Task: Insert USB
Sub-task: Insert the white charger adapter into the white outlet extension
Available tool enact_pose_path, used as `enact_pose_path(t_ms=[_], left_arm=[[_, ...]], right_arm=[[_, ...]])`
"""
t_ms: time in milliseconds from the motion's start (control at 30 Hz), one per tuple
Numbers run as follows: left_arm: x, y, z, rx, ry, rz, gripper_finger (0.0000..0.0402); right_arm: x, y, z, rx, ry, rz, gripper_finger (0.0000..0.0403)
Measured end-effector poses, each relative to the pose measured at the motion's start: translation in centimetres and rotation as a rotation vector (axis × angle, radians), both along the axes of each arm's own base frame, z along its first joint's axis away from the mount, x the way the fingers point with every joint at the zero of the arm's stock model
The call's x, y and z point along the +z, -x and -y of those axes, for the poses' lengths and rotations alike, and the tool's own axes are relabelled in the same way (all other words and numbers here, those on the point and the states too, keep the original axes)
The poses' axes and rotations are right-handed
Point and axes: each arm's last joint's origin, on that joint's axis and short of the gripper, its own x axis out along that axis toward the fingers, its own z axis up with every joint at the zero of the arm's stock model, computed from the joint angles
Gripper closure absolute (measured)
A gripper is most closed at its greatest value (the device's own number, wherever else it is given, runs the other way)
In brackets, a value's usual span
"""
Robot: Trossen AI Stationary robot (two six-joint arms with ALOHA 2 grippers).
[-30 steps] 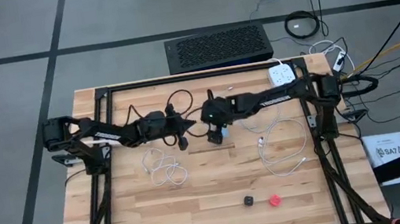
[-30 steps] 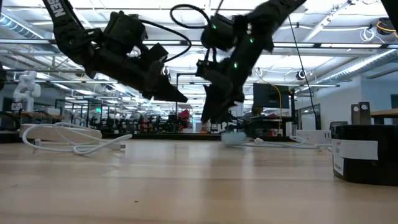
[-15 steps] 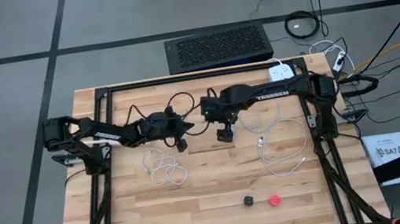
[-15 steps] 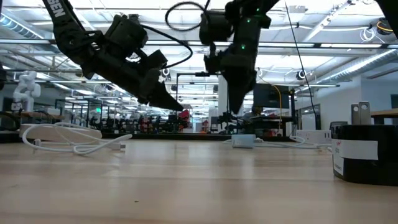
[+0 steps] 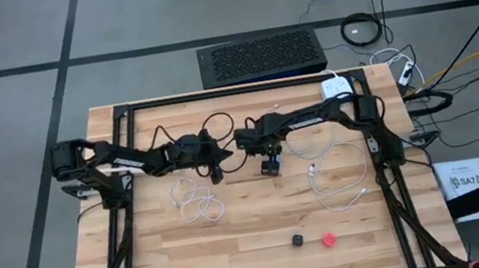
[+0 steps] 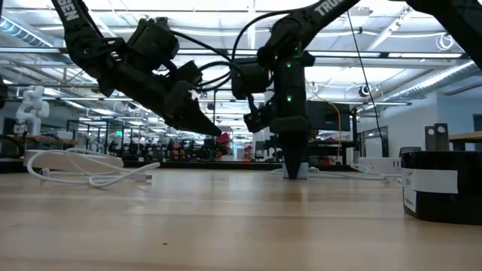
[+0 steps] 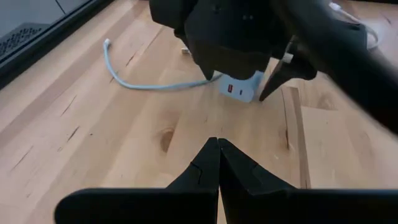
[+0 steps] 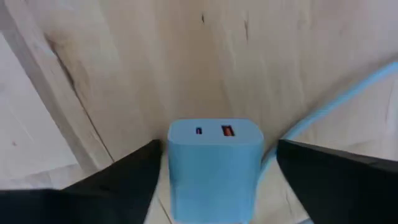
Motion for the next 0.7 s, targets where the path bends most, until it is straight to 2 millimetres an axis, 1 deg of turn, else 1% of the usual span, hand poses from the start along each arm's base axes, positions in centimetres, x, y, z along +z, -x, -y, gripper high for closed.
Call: enact_pose_path(t_ms=[67,200,467,567,700], left_arm=[[0.0,0.0,0.0,0.001,0.0,-0.001,0.0398],[0.0,0.0,0.0,0.002,-0.001,0.001,0.0398],[0.1,0.0,-0.1,0.037,-0.018,0.005,0.0398],[0.2,0.0,-0.1,0.052,-0.012,0.027,0.0398],[0.2,0.6,0.0,0.052,-0.01,0.131,0.0398]], right_arm=[[0.0,-0.1,-0.4,0.012,0.003,0.004,0.0137],[0.7,-0.5,-0.9,0.04,0.006,0.033,0.0243],[2.2,-1.7,-1.0,0.064,0.023,0.179,0.0246],[3.4,-1.7,-1.5,0.076,0.037,0.219,0.0246],[6.3,-1.3,-2.4,0.097,0.113,0.301,0.0246]])
